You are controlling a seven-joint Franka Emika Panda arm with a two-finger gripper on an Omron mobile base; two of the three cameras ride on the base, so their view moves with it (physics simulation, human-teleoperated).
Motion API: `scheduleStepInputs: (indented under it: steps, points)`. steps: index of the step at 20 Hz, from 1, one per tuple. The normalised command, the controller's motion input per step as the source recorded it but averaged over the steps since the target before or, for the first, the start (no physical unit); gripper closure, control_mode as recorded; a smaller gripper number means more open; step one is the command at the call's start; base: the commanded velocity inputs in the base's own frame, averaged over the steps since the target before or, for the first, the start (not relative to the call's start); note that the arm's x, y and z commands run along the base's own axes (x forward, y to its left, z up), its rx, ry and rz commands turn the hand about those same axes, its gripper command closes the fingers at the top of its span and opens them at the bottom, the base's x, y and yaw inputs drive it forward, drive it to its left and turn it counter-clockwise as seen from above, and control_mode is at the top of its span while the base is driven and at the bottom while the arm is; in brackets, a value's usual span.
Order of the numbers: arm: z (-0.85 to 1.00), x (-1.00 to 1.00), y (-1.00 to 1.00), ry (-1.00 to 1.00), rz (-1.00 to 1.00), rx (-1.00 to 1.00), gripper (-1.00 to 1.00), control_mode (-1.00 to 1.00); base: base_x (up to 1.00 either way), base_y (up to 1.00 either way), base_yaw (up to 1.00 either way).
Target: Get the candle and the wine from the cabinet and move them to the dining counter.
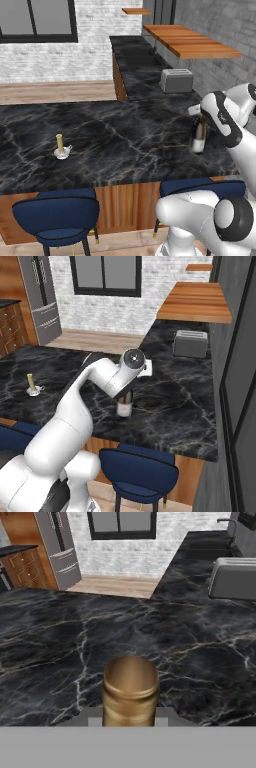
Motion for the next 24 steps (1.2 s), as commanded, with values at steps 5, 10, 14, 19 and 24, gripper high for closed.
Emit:
scheduleStepInputs:
  steps: [5, 10, 14, 19, 24]
  points:
    - [-0.38, 0.38, 0.0, 0.0, 0.0, 0.0, 1.0, -1.0, 0.0, 0.0, 0.0]
    - [-0.42, 0.37, 0.0, 0.0, 0.0, 0.0, 1.0, -1.0, 0.0, 0.0, 0.0]
    - [-0.45, 0.36, 0.0, 0.0, 0.0, 0.0, 1.0, -1.0, 0.0, 0.0, 0.0]
    - [-0.36, 0.27, -0.01, 0.0, 0.0, 0.0, 1.0, -1.0, 0.0, 0.0, 0.0]
    - [-0.05, 0.26, -0.12, 0.0, 0.0, 0.0, 1.0, -1.0, 0.0, 0.0, 0.0]
